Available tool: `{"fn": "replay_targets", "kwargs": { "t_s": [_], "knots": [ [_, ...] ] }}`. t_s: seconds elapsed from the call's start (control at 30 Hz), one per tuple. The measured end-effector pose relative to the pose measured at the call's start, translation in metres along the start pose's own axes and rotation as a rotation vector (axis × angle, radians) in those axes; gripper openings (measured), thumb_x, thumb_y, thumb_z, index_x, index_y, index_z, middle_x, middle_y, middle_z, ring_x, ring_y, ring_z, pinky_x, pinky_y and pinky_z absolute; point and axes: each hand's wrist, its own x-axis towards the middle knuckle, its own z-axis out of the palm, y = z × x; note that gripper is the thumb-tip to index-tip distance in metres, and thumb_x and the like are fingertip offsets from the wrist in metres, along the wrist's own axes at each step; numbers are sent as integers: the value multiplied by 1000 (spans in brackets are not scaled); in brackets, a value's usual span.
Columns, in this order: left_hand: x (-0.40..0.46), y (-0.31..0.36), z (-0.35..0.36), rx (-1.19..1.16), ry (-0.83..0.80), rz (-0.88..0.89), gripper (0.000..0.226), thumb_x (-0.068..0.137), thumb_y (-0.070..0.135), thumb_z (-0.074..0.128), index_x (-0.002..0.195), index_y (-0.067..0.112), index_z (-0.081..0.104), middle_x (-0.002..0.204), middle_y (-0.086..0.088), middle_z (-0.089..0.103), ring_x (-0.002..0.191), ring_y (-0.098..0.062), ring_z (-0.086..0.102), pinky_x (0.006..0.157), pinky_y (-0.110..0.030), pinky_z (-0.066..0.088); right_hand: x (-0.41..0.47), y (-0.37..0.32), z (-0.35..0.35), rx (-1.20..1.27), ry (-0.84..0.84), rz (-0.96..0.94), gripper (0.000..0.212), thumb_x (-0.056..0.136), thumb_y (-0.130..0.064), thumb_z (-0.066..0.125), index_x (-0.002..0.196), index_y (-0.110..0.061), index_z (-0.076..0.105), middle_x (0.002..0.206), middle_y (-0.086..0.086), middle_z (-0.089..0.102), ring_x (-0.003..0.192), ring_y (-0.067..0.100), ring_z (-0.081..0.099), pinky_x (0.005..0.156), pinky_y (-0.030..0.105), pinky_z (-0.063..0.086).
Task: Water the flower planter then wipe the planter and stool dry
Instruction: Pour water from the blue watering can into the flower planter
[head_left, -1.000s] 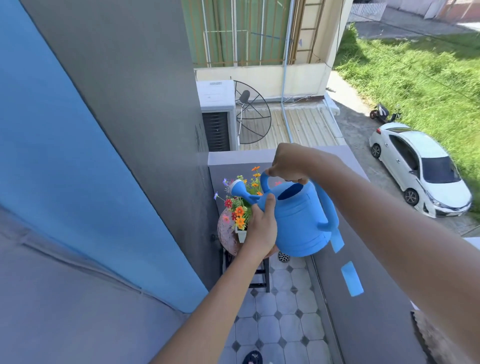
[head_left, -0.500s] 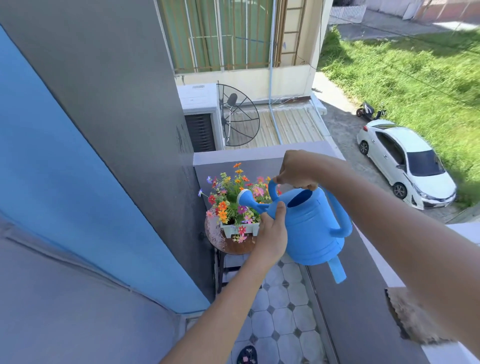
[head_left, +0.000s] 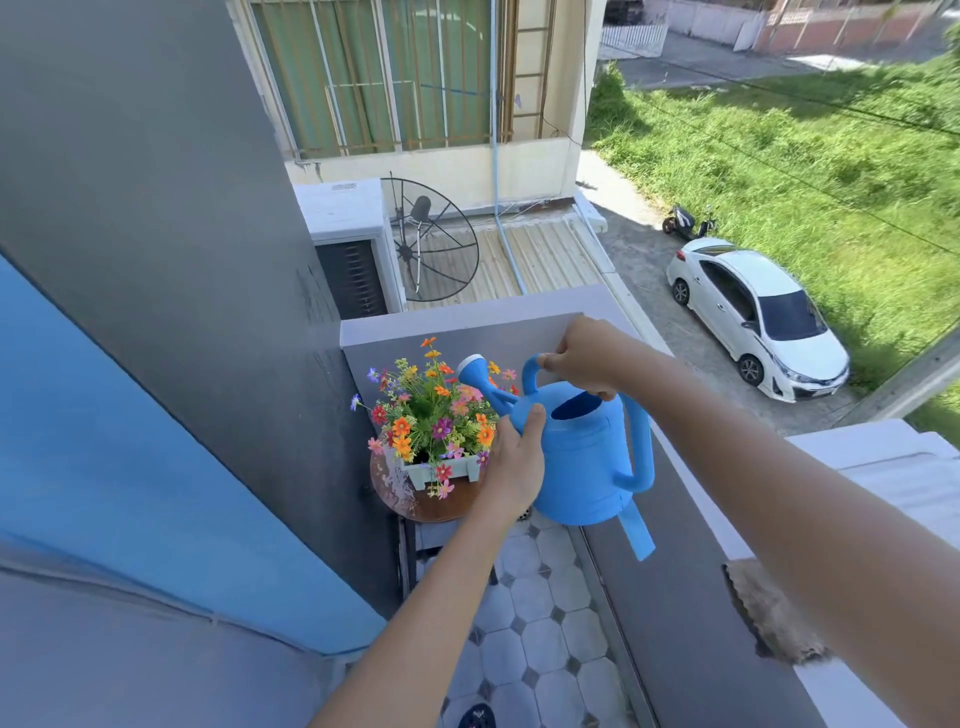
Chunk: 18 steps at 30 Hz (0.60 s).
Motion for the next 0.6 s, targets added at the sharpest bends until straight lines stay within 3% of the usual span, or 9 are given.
{"fn": "replay_targets", "kwargs": {
  "t_s": [0.1,0.23,0.37,0.43,0.5,0.6],
  "knots": [
    [9,-1,-12,24,-69,18,49,92,67,32,123,31,43,123,-4,59,113,-22,58,101,-49,45,-1,10,12,187,1,51,42,100,-35,51,86,2,63,62,11,57,45,21,51,48,27,44],
    [22,-13,-19,78,-151,27,36,98,59,32,130,43,38,128,4,58,114,-13,58,99,-43,47,-6,33,42,519,-21,156,46,98,-31,50,104,11,66,63,15,53,42,23,42,49,28,40],
    [40,-20,-17,186,-222,72,50,95,65,31,139,43,37,133,10,57,119,-15,58,103,-48,47,-16,48,69,899,59,278,42,100,-33,48,105,6,63,62,8,44,44,19,34,44,26,34],
    [51,-20,-11,291,-263,92,65,94,69,25,152,40,23,146,16,41,137,-16,42,113,-44,36,-21,54,80,1072,151,335,44,101,-38,44,101,2,62,65,8,43,43,17,34,44,27,33],
    [64,-19,-1,413,-270,150,71,95,68,20,156,33,19,157,7,32,145,-19,31,117,-42,28,-25,60,88,1202,252,373,40,103,-35,41,99,0,61,66,8,43,43,16,35,44,27,33],
    [86,-18,27,456,-258,168,77,90,75,22,151,29,31,145,-2,48,131,-22,48,106,-42,41,-23,73,95,1361,392,399,28,101,-26,41,99,-3,58,66,9,42,45,16,37,43,27,35]
  ]
}}
